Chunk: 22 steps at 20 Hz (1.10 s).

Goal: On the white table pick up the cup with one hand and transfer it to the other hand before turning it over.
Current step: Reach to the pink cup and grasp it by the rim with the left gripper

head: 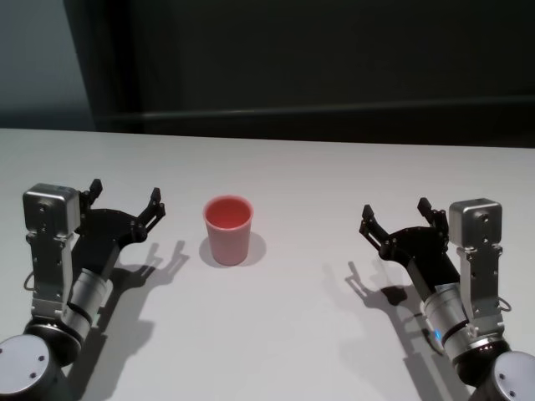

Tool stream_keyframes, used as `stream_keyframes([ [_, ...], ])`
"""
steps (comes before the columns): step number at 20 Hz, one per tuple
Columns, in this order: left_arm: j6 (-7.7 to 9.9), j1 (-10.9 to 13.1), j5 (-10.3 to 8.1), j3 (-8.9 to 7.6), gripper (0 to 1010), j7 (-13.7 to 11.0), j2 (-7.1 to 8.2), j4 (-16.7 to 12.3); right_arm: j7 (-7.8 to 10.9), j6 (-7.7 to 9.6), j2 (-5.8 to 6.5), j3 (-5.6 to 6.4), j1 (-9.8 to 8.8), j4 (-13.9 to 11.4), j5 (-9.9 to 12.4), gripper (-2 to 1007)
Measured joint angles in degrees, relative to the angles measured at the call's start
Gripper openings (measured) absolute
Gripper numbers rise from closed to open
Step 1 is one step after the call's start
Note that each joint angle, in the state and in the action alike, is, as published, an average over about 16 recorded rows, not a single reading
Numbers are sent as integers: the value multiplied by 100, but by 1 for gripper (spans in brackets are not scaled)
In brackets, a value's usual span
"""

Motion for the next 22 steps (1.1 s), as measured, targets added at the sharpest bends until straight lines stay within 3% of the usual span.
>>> stream_keyframes([
  [22, 0, 0, 0, 0, 1003, 0, 0, 0, 0, 0, 0, 0, 0, 0, 0, 1000],
])
